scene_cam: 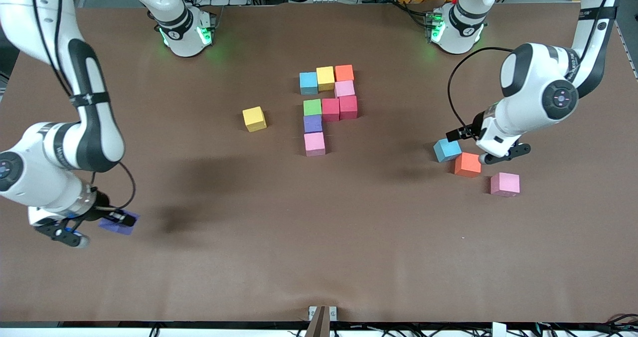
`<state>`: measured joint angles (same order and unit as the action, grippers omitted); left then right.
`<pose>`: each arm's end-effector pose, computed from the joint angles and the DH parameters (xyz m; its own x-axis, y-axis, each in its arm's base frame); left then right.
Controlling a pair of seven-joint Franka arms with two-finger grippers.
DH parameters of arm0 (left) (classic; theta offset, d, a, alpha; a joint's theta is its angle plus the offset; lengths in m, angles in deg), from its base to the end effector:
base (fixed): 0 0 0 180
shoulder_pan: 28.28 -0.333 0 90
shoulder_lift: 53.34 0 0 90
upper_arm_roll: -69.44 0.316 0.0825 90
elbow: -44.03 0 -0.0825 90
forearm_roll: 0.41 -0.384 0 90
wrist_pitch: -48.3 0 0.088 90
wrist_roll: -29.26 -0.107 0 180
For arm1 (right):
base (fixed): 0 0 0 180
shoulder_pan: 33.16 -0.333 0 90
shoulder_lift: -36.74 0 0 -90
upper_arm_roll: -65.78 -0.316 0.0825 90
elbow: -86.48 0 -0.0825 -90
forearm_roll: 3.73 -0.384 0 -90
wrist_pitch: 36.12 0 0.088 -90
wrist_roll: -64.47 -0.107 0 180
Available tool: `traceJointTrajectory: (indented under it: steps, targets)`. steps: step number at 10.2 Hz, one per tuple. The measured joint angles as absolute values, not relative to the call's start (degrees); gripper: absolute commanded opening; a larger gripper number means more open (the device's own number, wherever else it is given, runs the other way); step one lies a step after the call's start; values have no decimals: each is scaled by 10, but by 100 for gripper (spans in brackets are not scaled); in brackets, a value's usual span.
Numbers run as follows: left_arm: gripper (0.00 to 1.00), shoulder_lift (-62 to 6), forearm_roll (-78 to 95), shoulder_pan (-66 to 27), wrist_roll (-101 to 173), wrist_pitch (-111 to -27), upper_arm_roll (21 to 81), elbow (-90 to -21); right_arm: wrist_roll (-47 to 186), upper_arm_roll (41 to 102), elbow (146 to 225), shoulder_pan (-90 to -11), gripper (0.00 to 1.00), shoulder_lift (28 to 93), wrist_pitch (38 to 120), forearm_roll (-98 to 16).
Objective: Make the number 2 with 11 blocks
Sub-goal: 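Grasp the blue cube while the right gripper carries the purple cube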
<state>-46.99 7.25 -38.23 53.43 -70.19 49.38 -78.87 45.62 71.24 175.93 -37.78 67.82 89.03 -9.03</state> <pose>0.5240 -0.0991 0.3415 0.9267 0.2992 -0.2273 0.3185 -0.9464 0.0529 0.7029 0.0030 0.3389 0.9265 -0.3701 0.0686 -0.3668 -0.9286 -0.0558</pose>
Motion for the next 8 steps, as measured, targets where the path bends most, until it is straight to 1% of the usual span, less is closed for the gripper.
traceJointTrajectory:
  steps: [3,4,8]
  targets:
    - [100,-463,79,-384,534,-793,492,-842,360,711,1775,-444,58,658,884,-116]
    - [100,-453,76,-383,533,-808,491,-851,328,710,1778,-470,59,655,884,-117]
    - [100,-395,69,-383,530,-848,489,-853,298,710,1778,-547,59,654,884,-128]
